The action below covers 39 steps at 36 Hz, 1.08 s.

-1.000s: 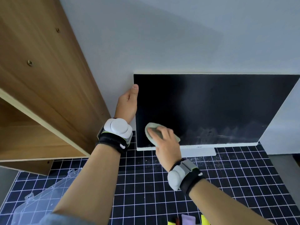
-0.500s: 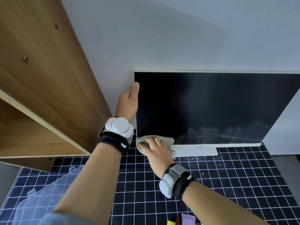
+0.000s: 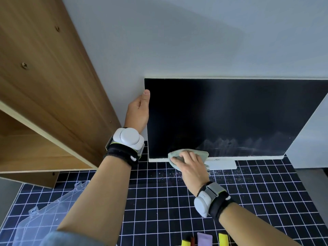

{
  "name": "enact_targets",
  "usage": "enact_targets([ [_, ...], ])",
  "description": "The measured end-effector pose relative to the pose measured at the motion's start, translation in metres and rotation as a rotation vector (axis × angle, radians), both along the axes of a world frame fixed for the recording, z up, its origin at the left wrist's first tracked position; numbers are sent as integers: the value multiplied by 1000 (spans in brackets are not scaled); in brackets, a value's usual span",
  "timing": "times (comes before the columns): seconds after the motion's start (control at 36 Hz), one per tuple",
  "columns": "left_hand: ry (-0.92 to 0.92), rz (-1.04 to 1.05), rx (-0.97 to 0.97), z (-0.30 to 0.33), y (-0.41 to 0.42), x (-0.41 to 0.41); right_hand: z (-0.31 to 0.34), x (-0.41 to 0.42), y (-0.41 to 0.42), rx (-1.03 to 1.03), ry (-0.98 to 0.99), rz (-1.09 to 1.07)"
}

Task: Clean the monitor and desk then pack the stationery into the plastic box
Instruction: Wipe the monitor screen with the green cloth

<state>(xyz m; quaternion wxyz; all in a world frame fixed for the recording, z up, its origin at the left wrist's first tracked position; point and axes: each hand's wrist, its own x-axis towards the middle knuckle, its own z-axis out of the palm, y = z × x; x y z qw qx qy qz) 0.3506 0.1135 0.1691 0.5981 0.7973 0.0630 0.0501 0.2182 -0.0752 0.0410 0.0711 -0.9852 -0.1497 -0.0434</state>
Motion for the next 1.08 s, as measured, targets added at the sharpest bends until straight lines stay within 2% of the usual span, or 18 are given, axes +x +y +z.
enact_targets([
  [0.14, -1, 16, 7, 0, -1, -1, -4, -5, -21, 14, 39, -72],
  [0.25, 1, 31, 24, 1, -2, -1, -1, -3, -12, 165, 83, -157],
  [0.42, -12, 16, 37, 1, -1, -1, 14, -1, 36, 298, 86, -71],
  [0.53, -18, 8, 35, 2, -1, -2, 12, 3, 64, 228, 104, 13],
  [0.69, -31, 16, 59, 1, -2, -2, 11, 5, 69, 106, 112, -9],
  [1.08, -55, -6, 56, -1, 0, -1, 0, 0, 21, 159, 71, -116],
])
